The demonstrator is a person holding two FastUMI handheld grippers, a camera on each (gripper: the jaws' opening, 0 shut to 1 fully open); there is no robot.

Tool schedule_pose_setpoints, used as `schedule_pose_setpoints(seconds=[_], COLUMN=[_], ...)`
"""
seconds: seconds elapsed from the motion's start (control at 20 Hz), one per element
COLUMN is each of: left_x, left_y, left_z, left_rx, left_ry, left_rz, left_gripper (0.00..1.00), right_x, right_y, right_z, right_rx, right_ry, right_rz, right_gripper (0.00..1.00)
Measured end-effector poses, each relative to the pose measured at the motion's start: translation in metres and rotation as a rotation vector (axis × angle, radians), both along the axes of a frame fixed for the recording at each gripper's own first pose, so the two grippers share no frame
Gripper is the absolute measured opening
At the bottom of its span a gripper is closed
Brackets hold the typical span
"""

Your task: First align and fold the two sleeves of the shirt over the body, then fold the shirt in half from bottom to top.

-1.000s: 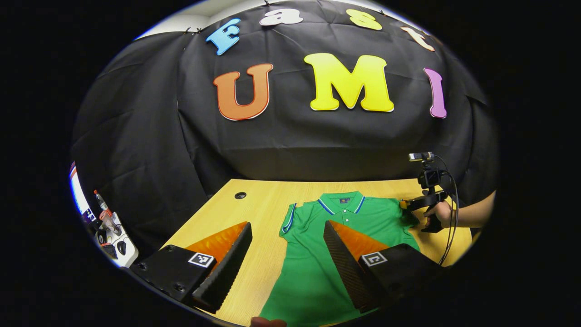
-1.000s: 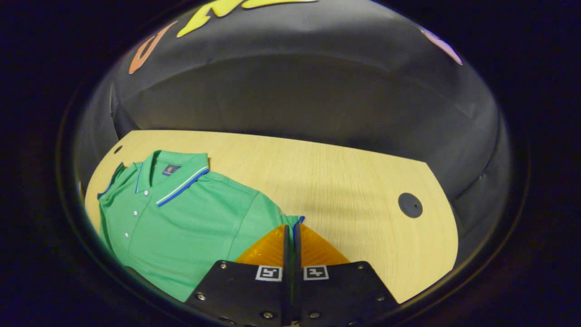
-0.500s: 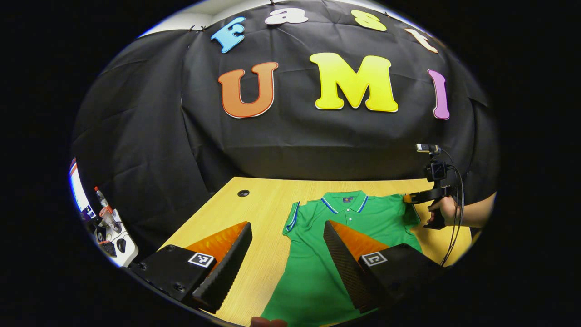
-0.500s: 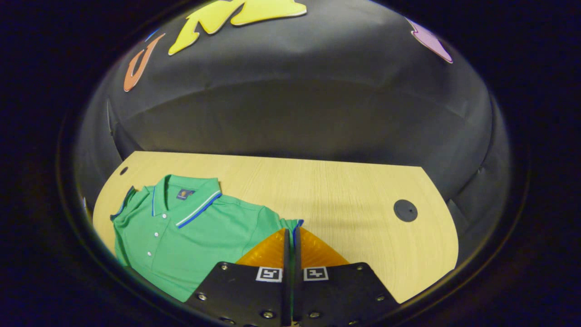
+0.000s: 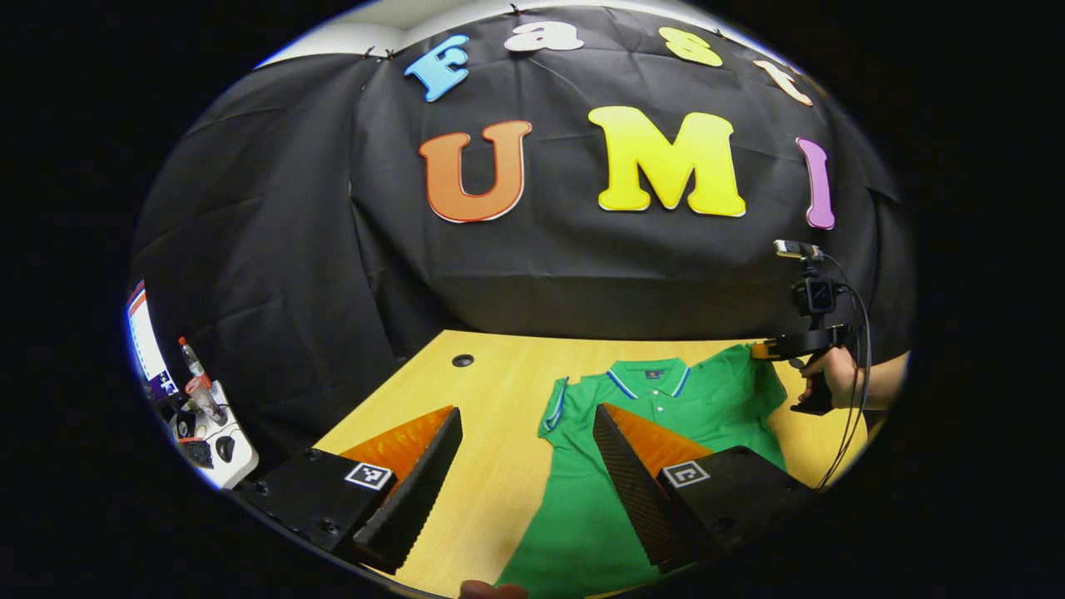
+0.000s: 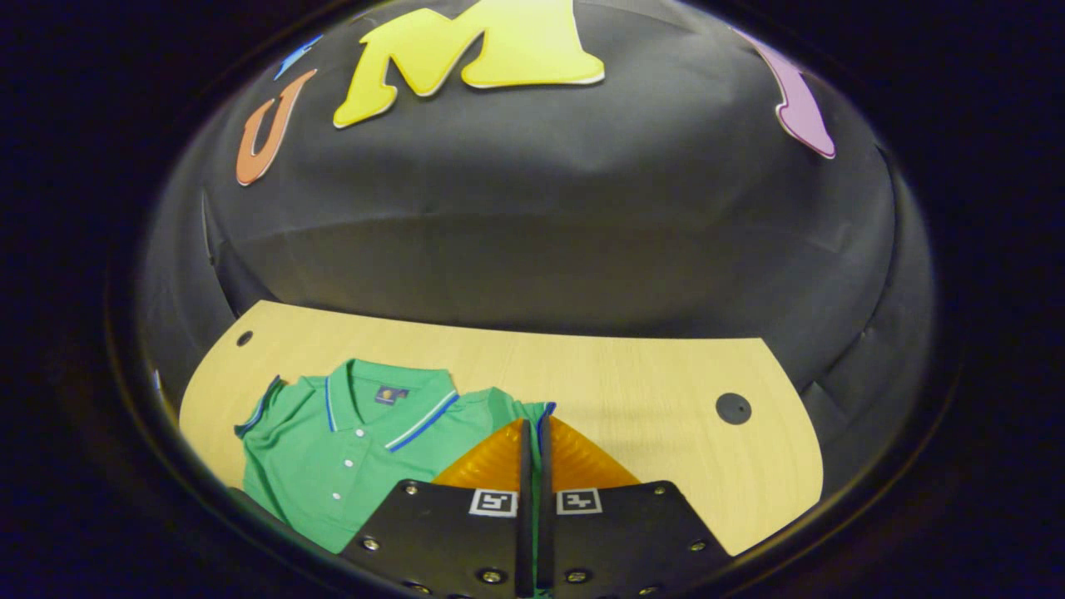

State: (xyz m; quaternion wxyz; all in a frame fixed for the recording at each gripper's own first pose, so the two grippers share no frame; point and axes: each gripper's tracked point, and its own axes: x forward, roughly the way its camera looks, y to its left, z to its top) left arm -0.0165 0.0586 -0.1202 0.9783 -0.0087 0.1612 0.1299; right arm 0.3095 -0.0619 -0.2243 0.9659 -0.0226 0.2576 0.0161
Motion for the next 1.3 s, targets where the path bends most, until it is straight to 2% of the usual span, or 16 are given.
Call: schedule_pose_setpoints(seconds=[0.65,0.85,0.9,1.0,1.05,1.2,1.25,1.3], left_x=[-0.032,-0.042,-0.044,-0.046,-0.046,-0.038,-0.032,-0.025], left_y=[0.079,0.095,0.098,0.103,0.106,0.104,0.1,0.096], left_z=[-0.01,-0.017,-0.019,-0.021,-0.02,-0.025,-0.025,-0.025], left_rx=[-0.063,-0.077,-0.084,-0.091,-0.093,-0.106,-0.112,-0.116], left_ry=[-0.032,-0.023,-0.019,-0.012,-0.013,-0.013,-0.011,-0.01], left_rz=[0.089,0.098,0.097,0.094,0.09,0.043,0.014,-0.015], left_gripper=[1.0,1.0,1.0,1.0,1.0,1.0,1.0,1.0], right_x=[-0.022,-0.033,-0.039,-0.044,-0.044,-0.054,-0.059,-0.065], right_y=[0.113,0.152,0.164,0.181,0.178,0.168,0.163,0.154], right_z=[0.008,-0.008,-0.013,-0.01,-0.006,0.016,0.025,0.031], right_rx=[-0.02,-0.021,0.006,0.053,0.044,0.031,0.038,0.03], right_ry=[0.007,0.065,0.088,0.088,0.069,0.018,0.006,-0.002], right_rz=[0.049,0.097,0.117,0.137,0.13,0.106,0.104,0.088], right_gripper=[0.02,0.03,0.05,0.2,0.24,0.26,0.23,0.57])
